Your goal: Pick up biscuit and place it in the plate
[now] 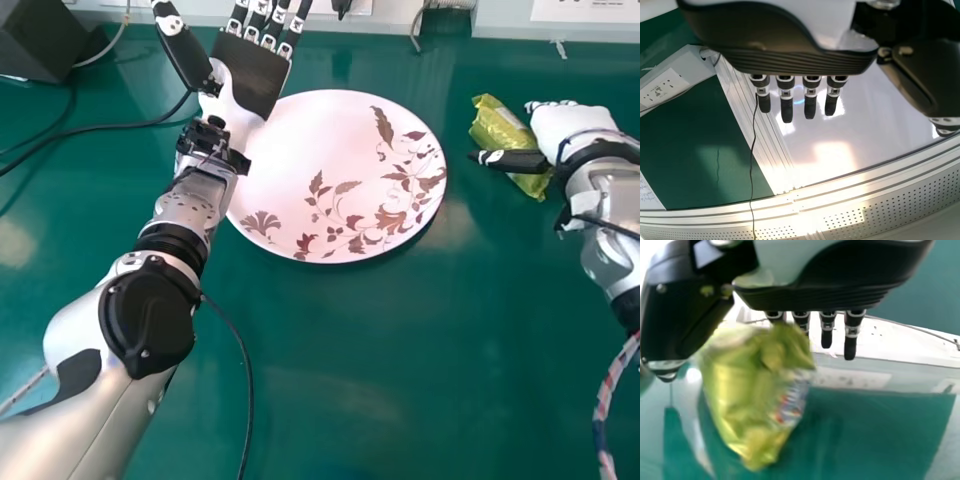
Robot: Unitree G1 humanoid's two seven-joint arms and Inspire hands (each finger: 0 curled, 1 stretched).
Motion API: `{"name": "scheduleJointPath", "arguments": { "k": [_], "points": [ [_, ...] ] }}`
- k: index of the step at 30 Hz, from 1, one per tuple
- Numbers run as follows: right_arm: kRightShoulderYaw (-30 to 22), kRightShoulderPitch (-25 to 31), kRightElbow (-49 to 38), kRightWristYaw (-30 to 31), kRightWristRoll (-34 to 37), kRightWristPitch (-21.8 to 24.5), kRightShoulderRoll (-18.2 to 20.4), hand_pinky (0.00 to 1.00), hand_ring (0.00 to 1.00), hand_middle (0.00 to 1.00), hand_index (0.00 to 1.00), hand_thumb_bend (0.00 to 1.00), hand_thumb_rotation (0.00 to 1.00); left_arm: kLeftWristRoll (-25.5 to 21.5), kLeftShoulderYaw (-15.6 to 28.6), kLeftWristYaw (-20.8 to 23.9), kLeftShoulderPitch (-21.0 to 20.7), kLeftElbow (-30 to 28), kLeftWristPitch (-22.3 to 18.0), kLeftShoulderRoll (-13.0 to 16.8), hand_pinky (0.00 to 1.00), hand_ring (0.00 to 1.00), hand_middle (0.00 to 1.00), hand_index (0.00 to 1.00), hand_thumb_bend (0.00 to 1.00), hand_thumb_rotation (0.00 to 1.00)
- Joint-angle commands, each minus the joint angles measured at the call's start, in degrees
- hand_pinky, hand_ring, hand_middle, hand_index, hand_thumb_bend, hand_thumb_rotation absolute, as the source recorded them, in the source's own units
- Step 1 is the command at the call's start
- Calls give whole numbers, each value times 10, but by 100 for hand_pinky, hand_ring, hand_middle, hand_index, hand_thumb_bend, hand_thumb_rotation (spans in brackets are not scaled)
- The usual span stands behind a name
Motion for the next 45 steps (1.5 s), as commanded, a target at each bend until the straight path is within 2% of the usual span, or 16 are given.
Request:
{"name": "scheduleJointPath", "arguments": {
  "k": [1, 5, 9, 12, 21, 34, 37, 39, 42, 45],
  "points": [
    [8, -11, 14, -13, -3, 5, 1, 87, 100, 100, 100, 100, 69, -8, 4, -7, -7, -1, 0, 0, 100, 95, 98, 100, 100, 51],
    [17, -17, 36, -27, -3, 6, 3, 88, 100, 100, 100, 100, 66, -11, 7, -9, -8, -1, 5, 1, 100, 95, 98, 100, 100, 50],
    [26, -22, 50, -25, -2, 5, 4, 91, 100, 100, 100, 100, 69, -13, 6, -8, -8, -1, 2, 2, 100, 95, 99, 100, 100, 50],
    [34, -26, 61, -25, -2, 2, 3, 93, 100, 100, 100, 100, 68, -16, 6, -8, -8, -1, 4, 2, 100, 95, 99, 100, 100, 51],
    [49, -33, 86, -27, 3, 2, 10, 90, 100, 100, 100, 100, 67, -18, 5, -6, -8, -2, 1, 3, 100, 96, 100, 100, 100, 51],
    [61, -26, 108, -60, 15, -37, 10, 88, 100, 100, 100, 100, 67, -17, 1, -14, -8, -2, -9, 1, 100, 95, 99, 99, 100, 50],
    [62, -25, 110, -60, 20, -46, 8, 88, 100, 100, 100, 100, 62, -19, 2, -16, -8, -2, -6, 1, 100, 95, 99, 99, 100, 50],
    [60, -26, 111, -48, 28, -55, 6, 87, 100, 100, 100, 97, 55, -22, 4, -18, -9, -2, 2, 2, 100, 96, 100, 100, 100, 51],
    [54, -27, 116, -40, 43, -70, 1, 75, 97, 100, 100, 92, 46, -22, 3, -17, -10, -1, 7, 4, 100, 96, 100, 100, 100, 52],
    [48, -24, 112, -39, 56, -80, -5, 67, 91, 100, 100, 91, 40, -24, 5, -12, -11, -1, 13, 5, 100, 96, 100, 100, 100, 51]
  ]
}}
